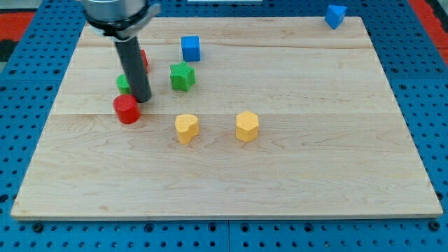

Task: Push the red circle slightly down

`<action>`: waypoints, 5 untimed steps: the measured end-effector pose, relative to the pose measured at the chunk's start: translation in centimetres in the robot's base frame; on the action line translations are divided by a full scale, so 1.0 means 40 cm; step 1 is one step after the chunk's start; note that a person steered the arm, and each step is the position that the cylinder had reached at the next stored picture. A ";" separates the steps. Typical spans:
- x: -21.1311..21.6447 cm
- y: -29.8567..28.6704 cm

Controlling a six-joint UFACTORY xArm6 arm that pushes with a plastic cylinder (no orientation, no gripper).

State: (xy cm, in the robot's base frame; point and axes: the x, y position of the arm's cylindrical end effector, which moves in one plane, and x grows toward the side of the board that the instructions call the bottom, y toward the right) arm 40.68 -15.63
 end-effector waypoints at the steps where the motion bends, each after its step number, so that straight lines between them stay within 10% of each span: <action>1: 0.005 -0.087; 5: 0.015 -0.111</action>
State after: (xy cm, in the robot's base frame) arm 41.28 -20.08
